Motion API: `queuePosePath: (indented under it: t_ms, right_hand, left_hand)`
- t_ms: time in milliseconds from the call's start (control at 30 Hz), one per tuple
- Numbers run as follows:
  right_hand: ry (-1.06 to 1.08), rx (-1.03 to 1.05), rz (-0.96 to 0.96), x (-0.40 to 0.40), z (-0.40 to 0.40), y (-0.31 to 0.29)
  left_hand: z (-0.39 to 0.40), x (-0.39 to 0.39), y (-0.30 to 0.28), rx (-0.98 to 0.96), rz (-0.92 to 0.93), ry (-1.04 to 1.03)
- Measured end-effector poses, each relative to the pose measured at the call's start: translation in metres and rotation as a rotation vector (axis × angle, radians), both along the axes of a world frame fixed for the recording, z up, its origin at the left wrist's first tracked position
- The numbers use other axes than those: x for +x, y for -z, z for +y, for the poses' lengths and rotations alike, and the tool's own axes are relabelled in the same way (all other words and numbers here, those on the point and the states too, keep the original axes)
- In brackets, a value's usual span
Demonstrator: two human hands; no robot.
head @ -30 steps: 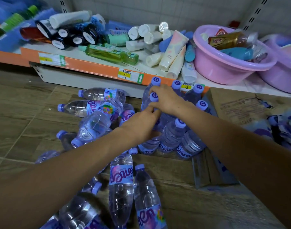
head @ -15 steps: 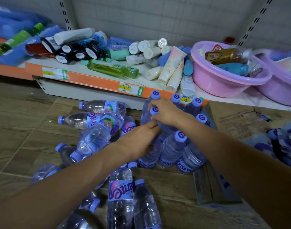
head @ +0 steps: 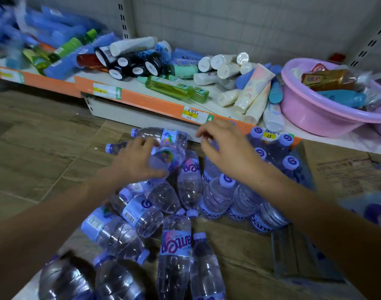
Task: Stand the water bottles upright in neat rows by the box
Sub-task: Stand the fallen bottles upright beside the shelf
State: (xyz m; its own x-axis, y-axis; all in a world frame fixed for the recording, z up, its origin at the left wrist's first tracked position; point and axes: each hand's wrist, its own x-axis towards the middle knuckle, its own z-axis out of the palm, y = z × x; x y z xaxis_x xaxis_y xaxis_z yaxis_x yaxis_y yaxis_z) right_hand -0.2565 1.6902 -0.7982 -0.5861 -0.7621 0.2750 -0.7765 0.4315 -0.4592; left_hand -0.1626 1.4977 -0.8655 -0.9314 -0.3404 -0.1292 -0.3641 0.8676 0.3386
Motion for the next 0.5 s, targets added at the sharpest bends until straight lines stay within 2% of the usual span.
queuePosePath:
  t_ms: [67, 100, 133, 200, 267, 300, 400, 500]
  right_hand:
    - [-0.105, -0.006, -0.283, 0.047, -0.016, 0.017]
    - [-0.073, -0.014, -0.48, 0.071, -0.022, 0.035]
    - [0.029, -0.032, -0.668, 0.092, -0.028, 0.058]
    - [0.417, -0.039, -0.879, 0.115, -0.034, 0.108]
    - [0.824, -0.028, -0.955, 0.111, -0.035, 0.137]
    - [0.94, 0.013, -0.99, 0.105, -0.036, 0.143]
    - [1.068, 0.128, -1.111, 0.086, -0.044, 0.152]
    - [1.117, 0.183, -1.215, 0.081, -0.048, 0.159]
  left_hand:
    - [-0.022, 0.022, 0.022, -0.057, -0.31, -0.081]
    - [-0.026, 0.032, 0.028, 0.021, -0.402, -0.073]
    - [-0.029, 0.041, 0.037, 0.138, -0.418, -0.058]
    - [-0.027, 0.05, 0.043, 0.34, -0.321, -0.081]
    - [-0.024, 0.051, 0.043, 0.421, -0.24, -0.121]
    - [-0.025, 0.051, 0.043, 0.442, -0.216, -0.125]
    - [-0.029, 0.052, 0.041, 0.403, -0.214, -0.108]
    - [-0.03, 0.055, 0.034, 0.372, -0.088, -0.148]
